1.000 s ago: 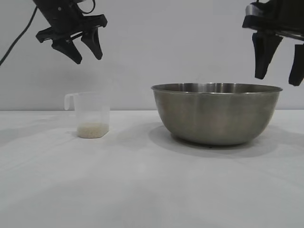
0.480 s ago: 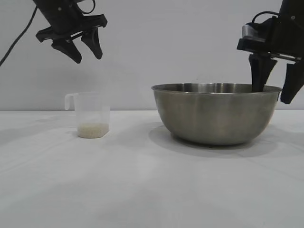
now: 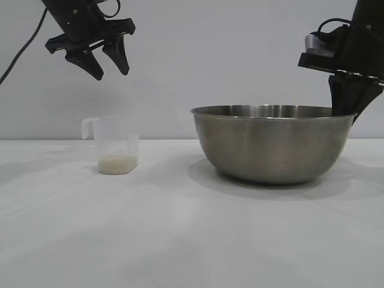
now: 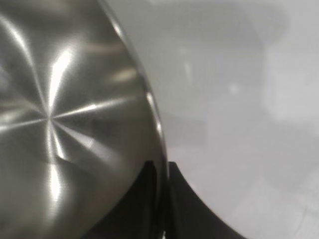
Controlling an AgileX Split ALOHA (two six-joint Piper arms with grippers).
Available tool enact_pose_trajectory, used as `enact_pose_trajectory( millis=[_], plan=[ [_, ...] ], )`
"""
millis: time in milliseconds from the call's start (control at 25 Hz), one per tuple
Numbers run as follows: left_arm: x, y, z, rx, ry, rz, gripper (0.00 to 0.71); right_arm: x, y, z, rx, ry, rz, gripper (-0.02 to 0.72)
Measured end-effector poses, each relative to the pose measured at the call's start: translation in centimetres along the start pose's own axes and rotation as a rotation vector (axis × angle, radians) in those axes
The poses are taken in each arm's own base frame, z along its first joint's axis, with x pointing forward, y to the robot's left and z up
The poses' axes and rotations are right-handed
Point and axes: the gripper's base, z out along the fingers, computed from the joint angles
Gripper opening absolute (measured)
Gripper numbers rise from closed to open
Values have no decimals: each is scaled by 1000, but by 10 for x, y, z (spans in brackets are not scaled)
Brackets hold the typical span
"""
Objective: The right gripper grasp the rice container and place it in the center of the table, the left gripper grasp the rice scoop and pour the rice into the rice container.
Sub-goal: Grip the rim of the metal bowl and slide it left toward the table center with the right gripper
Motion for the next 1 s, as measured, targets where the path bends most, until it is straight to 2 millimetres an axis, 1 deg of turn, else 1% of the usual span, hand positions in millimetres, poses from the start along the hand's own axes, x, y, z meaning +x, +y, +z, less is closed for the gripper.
enact_pose_trajectory(
  millis=[240, 960, 1000],
  plan=[
    [0, 0, 0, 0, 0, 0, 382, -3, 6, 0, -62, -30, 23, 0],
    [0, 0, 0, 0, 1, 0, 382, -5, 12, 0, -140, -53, 23, 0],
    [0, 0, 0, 0, 1, 0, 382, -5, 13, 0, -142, -53, 21, 50]
  ],
)
